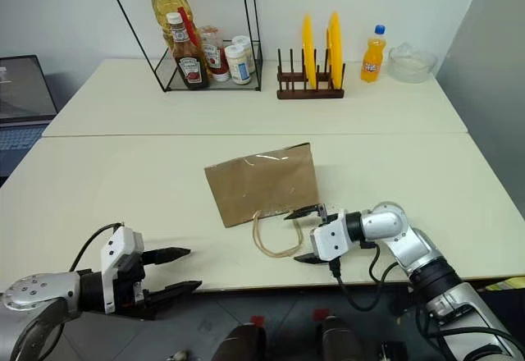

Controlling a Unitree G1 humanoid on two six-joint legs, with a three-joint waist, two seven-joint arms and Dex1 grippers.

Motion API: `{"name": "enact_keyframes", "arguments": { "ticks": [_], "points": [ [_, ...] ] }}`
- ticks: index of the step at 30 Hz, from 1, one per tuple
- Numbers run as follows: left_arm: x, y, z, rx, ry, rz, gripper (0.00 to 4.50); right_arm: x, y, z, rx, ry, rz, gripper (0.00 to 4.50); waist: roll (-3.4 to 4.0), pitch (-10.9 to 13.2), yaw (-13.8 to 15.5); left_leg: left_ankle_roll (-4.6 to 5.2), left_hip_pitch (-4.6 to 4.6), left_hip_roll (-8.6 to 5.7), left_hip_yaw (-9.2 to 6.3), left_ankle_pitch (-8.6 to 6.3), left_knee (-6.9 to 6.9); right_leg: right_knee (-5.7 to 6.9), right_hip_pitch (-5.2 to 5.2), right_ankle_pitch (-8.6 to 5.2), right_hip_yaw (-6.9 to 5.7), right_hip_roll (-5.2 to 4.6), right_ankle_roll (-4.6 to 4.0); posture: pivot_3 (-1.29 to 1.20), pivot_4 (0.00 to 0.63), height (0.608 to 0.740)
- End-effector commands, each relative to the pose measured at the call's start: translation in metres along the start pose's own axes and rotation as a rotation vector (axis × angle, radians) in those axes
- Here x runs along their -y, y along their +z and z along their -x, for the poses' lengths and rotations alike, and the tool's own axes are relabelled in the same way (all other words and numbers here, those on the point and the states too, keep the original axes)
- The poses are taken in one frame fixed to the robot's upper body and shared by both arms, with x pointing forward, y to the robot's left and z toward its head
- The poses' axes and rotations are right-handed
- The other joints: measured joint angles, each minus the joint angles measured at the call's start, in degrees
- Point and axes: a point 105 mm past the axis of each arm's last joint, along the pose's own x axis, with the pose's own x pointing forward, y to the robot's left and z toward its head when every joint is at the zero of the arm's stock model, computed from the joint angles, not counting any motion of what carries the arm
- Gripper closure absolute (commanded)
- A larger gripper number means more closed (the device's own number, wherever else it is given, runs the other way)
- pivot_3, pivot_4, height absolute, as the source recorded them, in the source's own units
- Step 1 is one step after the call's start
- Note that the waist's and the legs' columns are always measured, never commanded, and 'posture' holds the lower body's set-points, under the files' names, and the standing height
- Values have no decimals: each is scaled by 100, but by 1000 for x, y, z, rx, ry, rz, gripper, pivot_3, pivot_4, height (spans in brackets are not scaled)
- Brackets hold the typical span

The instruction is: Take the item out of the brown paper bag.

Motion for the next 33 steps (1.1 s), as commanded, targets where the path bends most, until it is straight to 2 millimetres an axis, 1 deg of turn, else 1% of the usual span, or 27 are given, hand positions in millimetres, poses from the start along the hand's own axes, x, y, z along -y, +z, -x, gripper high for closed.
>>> {"name": "enact_keyframes", "arguments": {
  "ticks": [1,5,11,20,24,28,31,33],
  "points": [
    [2,9,-3,30,-12,-31,53,11,-6,1,-43,-28,49,0,0,0,-4,0,4,0,2,0,-1,0,1,0,1,0,0,0,150,740],
    [3,9,-4,33,-16,-29,53,24,-4,-1,-30,-99,30,0,-1,-1,-5,0,12,1,4,0,-4,0,6,0,4,0,0,0,150,740],
    [3,9,-6,35,-24,-29,53,36,15,3,90,-167,-41,0,0,0,-5,0,12,3,4,0,-4,-1,6,0,6,-1,-1,0,150,740],
    [2,9,-8,29,-43,-40,53,35,30,9,152,-156,-94,0,0,0,-3,1,12,4,3,0,-6,-4,6,0,4,-1,0,0,150,740],
    [0,9,-8,27,-46,-45,53,35,33,10,157,-153,-108,0,0,0,-3,1,12,4,2,-1,-6,-5,7,0,3,-1,0,0,150,740],
    [-1,9,-9,25,-52,-53,53,40,33,11,159,-179,-133,0,0,0,-3,1,12,5,3,-1,-7,-6,7,0,4,-1,0,0,150,740],
    [-1,9,-9,23,-54,-56,53,45,31,9,147,-206,-144,0,0,0,-3,1,12,5,3,-1,-8,-7,7,0,4,-1,0,0,150,740],
    [-1,9,-9,22,-56,-59,53,44,28,8,133,-198,-138,0,0,0,-3,0,12,5,3,-1,-8,-7,6,0,3,0,0,0,150,740]
  ]
}}
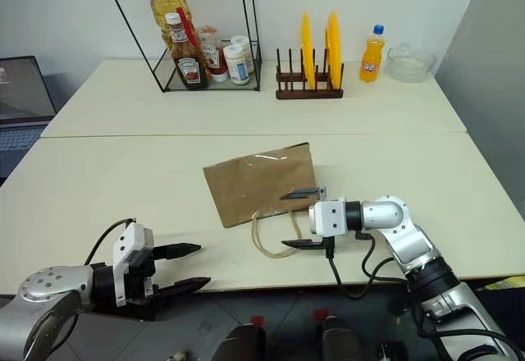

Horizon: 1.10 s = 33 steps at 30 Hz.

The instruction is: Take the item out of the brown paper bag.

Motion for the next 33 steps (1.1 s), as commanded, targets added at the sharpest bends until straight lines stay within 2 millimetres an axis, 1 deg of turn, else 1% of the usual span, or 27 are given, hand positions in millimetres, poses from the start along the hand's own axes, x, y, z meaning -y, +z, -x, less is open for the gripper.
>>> {"name": "enact_keyframes", "arguments": {
  "ticks": [1,5,9,14,18,23,25,30,33],
  "points": [
    [0,3,1,-3,-9,-32,53,8,4,4,-5,-20,60,0,0,0,1,0,0,0,0,0,0,0,0,0,0,0,0,0,150,740],
    [-1,3,3,-11,-10,-34,53,-2,-8,13,-67,44,117,0,0,0,11,0,-1,-4,0,0,0,-5,2,0,0,-2,0,0,150,740],
    [0,1,4,-17,-16,-34,53,-11,-17,17,-102,94,168,0,0,0,0,0,-1,-2,2,0,-2,-7,1,0,-1,1,0,0,150,740],
    [2,0,5,-21,-21,-32,53,-17,-26,20,-132,122,199,0,1,1,1,0,-1,1,3,0,-3,-7,1,0,1,2,0,0,150,740],
    [2,1,5,-22,-22,-33,53,-18,-37,16,-176,125,218,0,0,0,2,0,-1,0,1,0,-2,-7,1,0,0,2,0,0,150,740],
    [2,1,4,-21,-26,-35,53,-14,-39,9,-180,105,229,0,0,0,-1,0,3,1,3,0,-3,-6,2,0,1,3,0,0,150,740],
    [2,2,4,-20,-25,-35,53,-9,-38,7,-168,63,193,0,0,0,-1,0,3,1,3,0,-3,-6,2,0,1,4,-1,0,150,740],
    [2,1,3,-21,-26,-34,53,-4,-29,11,-115,34,143,0,1,1,-1,0,2,3,3,0,-2,-7,2,0,2,3,-1,0,150,740],
    [3,1,2,-19,-30,-34,53,-6,-27,13,-102,41,129,0,1,1,-1,0,2,3,2,0,-3,-7,2,0,2,3,-1,0,150,740]
  ]
}}
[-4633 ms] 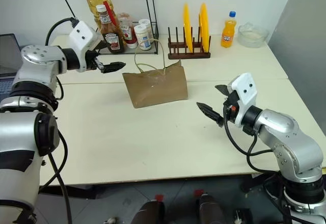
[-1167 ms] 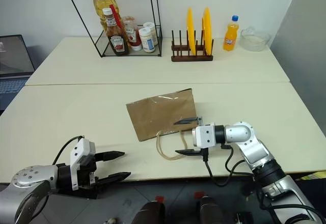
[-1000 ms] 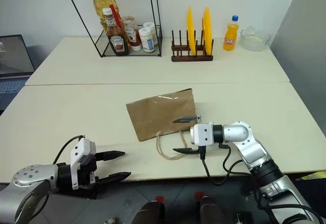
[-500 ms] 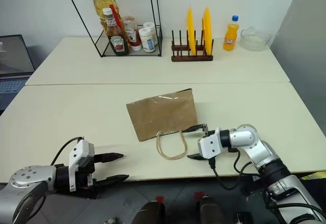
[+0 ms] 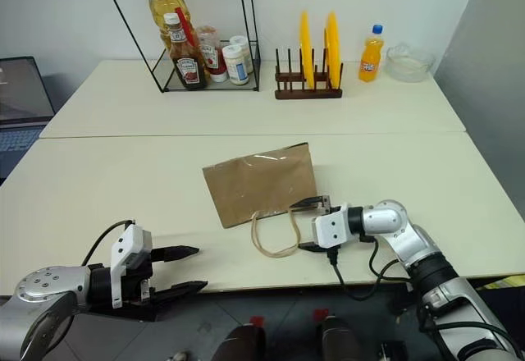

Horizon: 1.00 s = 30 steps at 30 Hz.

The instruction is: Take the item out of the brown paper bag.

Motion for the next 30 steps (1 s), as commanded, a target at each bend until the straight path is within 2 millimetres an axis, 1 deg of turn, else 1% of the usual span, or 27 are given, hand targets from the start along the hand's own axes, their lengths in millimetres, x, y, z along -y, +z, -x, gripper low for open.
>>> {"name": "enact_keyframes", "arguments": {
  "ticks": [1,8,19,25,30],
  "points": [
    [3,5,-2,6,-17,-29,53,7,9,8,37,-23,13,0,0,0,0,0,0,0,0,0,0,0,0,0,0,0,0,0,150,740],
    [2,6,-3,5,-18,-33,53,9,13,10,53,-28,2,0,0,1,0,0,0,0,0,0,-1,-1,0,0,0,0,0,0,150,740],
    [0,7,-4,4,-15,-36,53,16,20,2,84,-62,-27,0,1,1,0,0,0,0,0,0,-2,-2,0,0,0,0,0,0,150,740],
    [1,6,-3,3,-15,-35,53,20,23,3,104,-74,-44,0,1,1,0,0,0,0,0,0,-2,-3,0,0,0,0,0,0,150,740],
    [1,5,-3,0,-17,-33,53,19,31,4,142,-58,-59,0,3,2,0,0,0,0,0,0,-2,-4,0,0,0,0,0,0,150,740]
  ]
}}
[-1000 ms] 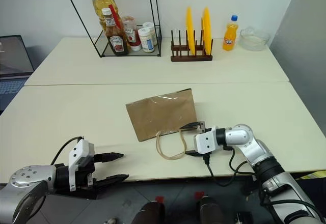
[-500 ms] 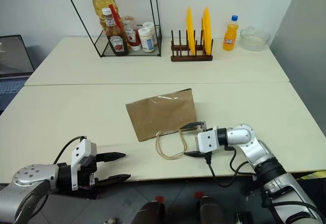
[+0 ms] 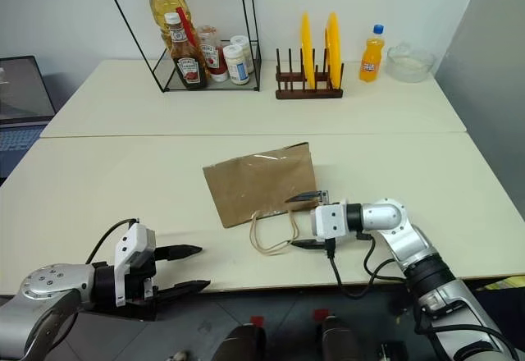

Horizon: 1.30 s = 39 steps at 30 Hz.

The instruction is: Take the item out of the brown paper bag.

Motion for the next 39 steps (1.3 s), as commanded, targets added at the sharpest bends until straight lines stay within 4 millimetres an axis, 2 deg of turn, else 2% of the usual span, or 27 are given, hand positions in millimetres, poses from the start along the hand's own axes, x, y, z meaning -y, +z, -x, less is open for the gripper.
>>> {"name": "enact_keyframes", "arguments": {
  "ticks": [1,10,19,31,36,39],
  "points": [
    [1,4,2,1,-3,-28,53,6,18,4,62,-12,26,0,0,0,0,0,0,1,0,0,0,0,0,0,0,0,0,0,150,740],
    [-1,3,2,-2,-2,-33,53,2,28,-3,98,6,-23,0,1,0,1,0,0,1,-1,0,-1,-1,0,0,-1,0,0,0,150,740],
    [0,2,2,-3,-3,-35,53,8,13,-6,35,-31,-7,0,1,1,0,0,-1,0,0,0,-2,-4,0,0,-2,0,0,0,150,740],
    [1,-2,4,-11,-3,-30,53,-19,-4,16,-41,111,105,0,1,1,1,0,-1,1,1,0,-4,-9,1,0,-1,0,0,0,150,740],
    [2,-1,4,-13,-6,-29,53,-13,-18,12,-115,71,131,0,1,1,0,0,-1,1,2,0,-4,-11,1,0,-1,1,0,0,150,740],
    [2,0,4,-14,-8,-31,53,-10,-20,8,-123,48,133,0,1,1,0,0,-1,0,2,0,-5,-12,1,0,-1,1,0,0,150,740]
  ]
}}
